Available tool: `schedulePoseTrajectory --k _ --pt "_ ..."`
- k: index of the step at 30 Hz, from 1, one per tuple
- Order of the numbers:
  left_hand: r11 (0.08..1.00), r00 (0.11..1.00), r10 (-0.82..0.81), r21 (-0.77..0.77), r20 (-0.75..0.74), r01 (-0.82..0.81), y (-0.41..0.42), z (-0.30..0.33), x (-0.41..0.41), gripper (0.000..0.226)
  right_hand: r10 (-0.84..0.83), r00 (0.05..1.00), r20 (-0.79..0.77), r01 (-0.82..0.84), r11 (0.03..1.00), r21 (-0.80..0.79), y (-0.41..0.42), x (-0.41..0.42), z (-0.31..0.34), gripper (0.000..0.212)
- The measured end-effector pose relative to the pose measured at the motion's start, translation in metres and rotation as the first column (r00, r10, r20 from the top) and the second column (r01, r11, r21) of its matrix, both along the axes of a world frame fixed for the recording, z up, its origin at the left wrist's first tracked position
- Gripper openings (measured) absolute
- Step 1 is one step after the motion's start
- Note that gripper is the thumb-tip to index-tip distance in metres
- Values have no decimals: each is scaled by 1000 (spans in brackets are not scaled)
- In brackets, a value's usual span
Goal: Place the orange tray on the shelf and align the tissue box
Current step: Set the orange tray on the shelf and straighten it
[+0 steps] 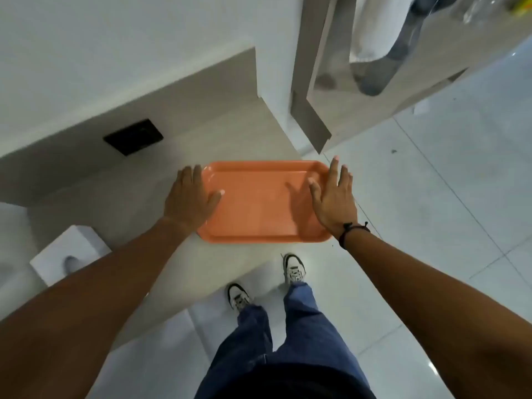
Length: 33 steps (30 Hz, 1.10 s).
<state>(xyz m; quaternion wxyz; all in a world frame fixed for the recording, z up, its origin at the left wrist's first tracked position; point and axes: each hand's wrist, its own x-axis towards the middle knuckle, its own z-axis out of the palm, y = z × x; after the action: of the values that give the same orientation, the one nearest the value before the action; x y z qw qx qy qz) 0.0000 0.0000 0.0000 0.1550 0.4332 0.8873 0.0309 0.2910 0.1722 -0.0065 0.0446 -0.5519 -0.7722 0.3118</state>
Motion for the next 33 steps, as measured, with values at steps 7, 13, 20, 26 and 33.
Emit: schedulePoseTrajectory --k 7,13,20,26,33 --pt "976 966 205 -110 156 -190 -14 -31 10 71 -194 980 43 197 976 -97 -6 14 -41 65" --pt "946 927 323 -24 189 -324 -15 -46 13 47 -289 957 40 290 956 -39 6 16 -59 32" --pt "910 879 397 14 263 -415 -24 -48 9 53 -309 951 17 310 949 -53 21 -1 -59 34" --pt "843 814 490 69 310 -534 -48 -43 0 51 -188 982 -4 187 982 -39 36 -47 -51 34" --pt "736 721 618 94 313 -671 -84 -39 -27 49 -45 997 -58 42 998 -56 35 -121 -48 37"
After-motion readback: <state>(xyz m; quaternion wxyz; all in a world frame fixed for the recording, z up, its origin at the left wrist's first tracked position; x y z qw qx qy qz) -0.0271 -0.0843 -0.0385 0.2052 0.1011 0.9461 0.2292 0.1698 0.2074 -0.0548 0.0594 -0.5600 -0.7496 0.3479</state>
